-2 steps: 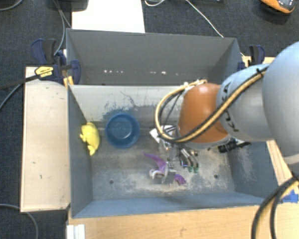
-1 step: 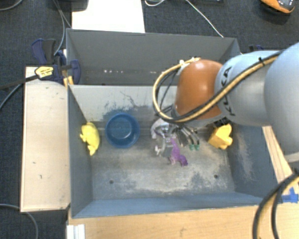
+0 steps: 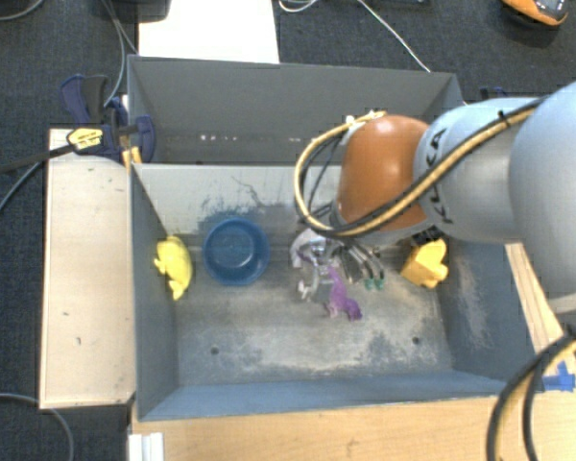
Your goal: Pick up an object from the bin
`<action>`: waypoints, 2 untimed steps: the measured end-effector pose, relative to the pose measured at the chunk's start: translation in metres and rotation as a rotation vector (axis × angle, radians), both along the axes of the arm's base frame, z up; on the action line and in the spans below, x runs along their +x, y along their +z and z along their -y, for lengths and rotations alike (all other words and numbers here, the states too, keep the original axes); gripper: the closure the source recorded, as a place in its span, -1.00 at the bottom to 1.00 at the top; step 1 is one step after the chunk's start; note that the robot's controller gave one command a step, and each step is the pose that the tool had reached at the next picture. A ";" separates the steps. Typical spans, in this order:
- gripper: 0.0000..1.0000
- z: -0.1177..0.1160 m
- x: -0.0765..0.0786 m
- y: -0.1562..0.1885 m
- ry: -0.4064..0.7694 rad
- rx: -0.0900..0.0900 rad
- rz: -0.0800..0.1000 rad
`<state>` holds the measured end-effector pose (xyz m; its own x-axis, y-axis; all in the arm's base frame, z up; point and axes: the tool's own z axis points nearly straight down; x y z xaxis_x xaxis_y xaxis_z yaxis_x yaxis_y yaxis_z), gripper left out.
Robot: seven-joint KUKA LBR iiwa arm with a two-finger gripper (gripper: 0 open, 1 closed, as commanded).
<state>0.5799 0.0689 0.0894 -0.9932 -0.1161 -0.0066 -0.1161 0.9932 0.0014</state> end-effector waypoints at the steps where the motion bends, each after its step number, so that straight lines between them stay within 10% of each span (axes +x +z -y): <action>1: 1.00 0.000 0.002 0.039 0.004 -0.001 -0.008; 2: 1.00 0.016 -0.009 0.171 0.005 0.000 0.003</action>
Offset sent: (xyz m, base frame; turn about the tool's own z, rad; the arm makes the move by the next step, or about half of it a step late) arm -0.0095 -0.0154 0.1699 -0.0095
